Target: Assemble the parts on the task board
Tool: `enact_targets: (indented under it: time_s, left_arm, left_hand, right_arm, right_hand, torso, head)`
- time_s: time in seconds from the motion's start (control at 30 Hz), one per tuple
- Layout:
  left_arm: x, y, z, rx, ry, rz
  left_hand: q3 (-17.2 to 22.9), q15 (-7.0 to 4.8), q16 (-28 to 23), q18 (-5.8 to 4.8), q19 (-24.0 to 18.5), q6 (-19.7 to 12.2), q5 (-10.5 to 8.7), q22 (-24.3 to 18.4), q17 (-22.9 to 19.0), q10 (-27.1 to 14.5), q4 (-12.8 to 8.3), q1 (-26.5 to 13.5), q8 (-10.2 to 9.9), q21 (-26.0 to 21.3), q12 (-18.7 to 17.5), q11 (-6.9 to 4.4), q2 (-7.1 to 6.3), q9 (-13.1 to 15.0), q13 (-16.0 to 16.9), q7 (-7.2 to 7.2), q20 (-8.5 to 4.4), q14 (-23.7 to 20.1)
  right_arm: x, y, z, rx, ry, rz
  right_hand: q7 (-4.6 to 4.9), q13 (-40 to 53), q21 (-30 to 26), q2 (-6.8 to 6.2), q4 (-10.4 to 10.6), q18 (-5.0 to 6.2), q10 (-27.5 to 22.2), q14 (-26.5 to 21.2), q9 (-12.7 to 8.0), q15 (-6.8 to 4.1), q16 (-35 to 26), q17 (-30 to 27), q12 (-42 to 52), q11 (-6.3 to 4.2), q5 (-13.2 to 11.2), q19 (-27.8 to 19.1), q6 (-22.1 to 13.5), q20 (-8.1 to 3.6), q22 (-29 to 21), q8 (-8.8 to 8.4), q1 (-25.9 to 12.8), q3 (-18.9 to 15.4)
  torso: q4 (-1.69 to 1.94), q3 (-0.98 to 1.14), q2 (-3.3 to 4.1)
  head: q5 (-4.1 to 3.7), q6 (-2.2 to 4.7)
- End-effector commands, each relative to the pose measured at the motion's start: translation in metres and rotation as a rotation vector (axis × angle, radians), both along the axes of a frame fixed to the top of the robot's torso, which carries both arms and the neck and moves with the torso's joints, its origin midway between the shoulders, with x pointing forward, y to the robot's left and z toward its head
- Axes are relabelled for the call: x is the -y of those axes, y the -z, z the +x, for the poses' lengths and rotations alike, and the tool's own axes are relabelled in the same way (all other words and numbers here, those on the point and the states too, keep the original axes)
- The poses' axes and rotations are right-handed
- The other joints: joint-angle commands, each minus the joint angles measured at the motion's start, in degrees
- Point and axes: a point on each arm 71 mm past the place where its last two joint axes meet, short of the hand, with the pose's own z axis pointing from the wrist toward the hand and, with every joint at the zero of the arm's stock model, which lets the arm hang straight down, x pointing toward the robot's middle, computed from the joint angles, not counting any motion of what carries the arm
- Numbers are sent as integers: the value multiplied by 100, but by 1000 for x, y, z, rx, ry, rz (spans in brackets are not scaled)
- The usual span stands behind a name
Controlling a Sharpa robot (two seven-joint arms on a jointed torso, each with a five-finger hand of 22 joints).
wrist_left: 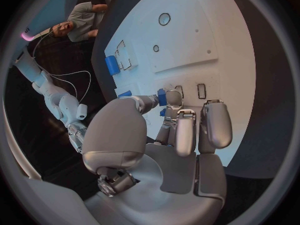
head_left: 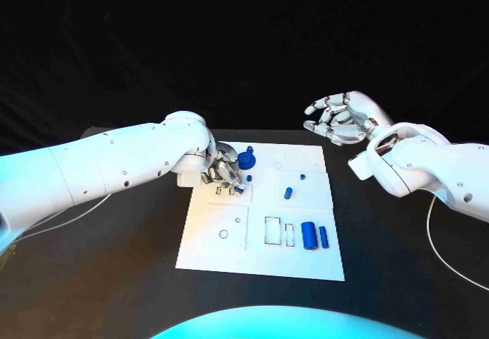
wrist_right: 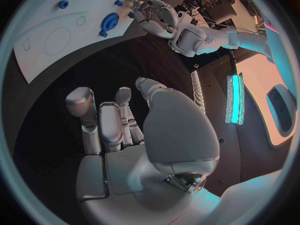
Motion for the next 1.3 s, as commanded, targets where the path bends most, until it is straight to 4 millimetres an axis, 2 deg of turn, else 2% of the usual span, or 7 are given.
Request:
enact_targets:
  time_s: [0.03, 0.23, 0.33, 0.4, 0.5, 0.87, 1.3]
  left_arm:
    - [0, -1, 0, -18, -28, -51]
    - [-8, -3, -2, -2, -76, -94]
    - [-13, -6, -3, 27, -107, -118]
    - [-16, -7, -5, 49, -121, -129]
    - [-20, -10, -8, 93, -138, -139]
    - [-28, -2, -20, 244, -180, -149]
    - [-23, 12, -25, 250, -143, -97]
  left_hand:
    - [934, -19, 32, -95, -40, -15, 43, -26, 1255, -74, -891, -142, 41, 11, -163, -4, 18, 73, -175, -5, 21, 520]
    - [1188, -28, 7, -90, -51, 24, 112, -39, 1223, -10, -1154, -344, 103, 3, -221, -12, 21, 168, -250, -19, 27, 510]
    - [1315, -63, -37, -80, -69, 128, 955, -73, 1170, 94, -1328, -546, 216, -14, -245, -48, -104, 263, -326, -57, -1, 493]
    - [1342, -86, -51, -78, -73, 169, 1133, -81, 1152, 187, -1406, -622, 251, -18, -216, -78, -143, 297, -313, -84, -20, 489]
    - [1349, -93, -55, -82, -62, 183, 1165, -59, 1148, 212, -1427, -642, 262, -7, -211, -87, -159, 306, -317, -92, -28, 488]
    - [1423, -151, -77, -100, -1, 301, 1358, 39, 1114, 516, -1500, -746, 337, 50, 58, -154, -266, 342, -81, -162, -86, 486]
    - [1509, -185, -41, -101, 4, 354, 1391, 48, 1152, 677, -1507, -840, 436, 55, 291, -194, -319, 375, 115, -206, -122, 504]
  right_arm:
    - [-2, 2, 0, -9, -18, -13]
    - [-2, 2, 0, -7, -18, -17]
    - [-1, 1, 1, 5, -12, -12]
    - [0, 1, 1, 13, -7, -6]
    - [3, 0, 2, 22, 2, 0]
    - [11, -1, 4, 45, 28, 7]
    - [13, -1, 4, 54, 40, 7]
  right_hand:
    - [-14, -7, -26, -2, 4, 43, 28, -24, 5, -25, -20, 6, 25, -29, 18, 38, 26, -17, -5, 37, 44, 28]
    - [-15, -22, -41, -7, -2, 45, 22, -27, 6, -27, -30, -6, 16, -31, 27, 34, 33, -19, -13, 42, 51, 33]
    - [-15, -27, -45, -8, -2, 46, 19, -30, 6, -27, -36, -15, 11, -31, 28, 32, 33, -19, -16, 42, 51, 33]
    - [-14, -76, -80, -14, -3, 53, -19, -38, 5, -27, -52, -38, -38, -30, 34, 14, 29, -19, -39, 40, 51, 35]
    - [-3, -421, -524, -33, 10, 130, -260, -203, -2, -17, -341, -388, -378, -19, 60, -222, -4, -14, -320, 30, 40, 82]
    - [-3, -445, -523, -34, 14, 127, -261, -206, -3, -16, -351, -387, -393, -19, 64, -214, -4, -14, -316, 32, 36, 91]
    - [-3, -472, -490, -39, 4, 118, -257, -190, -4, -19, -340, -356, -406, -21, 76, -184, -13, -15, -292, 30, 49, 106]
  torso:
    - [-1, 3, -1]
    - [4, 2, -1]
    - [14, 4, -1]
    - [16, 5, -2]
    - [28, 3, -4]
    - [96, 11, -25]
    - [93, 25, -15]
  head:
    - [8, -6]
    - [20, -8]
    - [21, -6]
    - [19, -9]
    - [16, -13]
    - [-16, -31]
    - [16, -85]
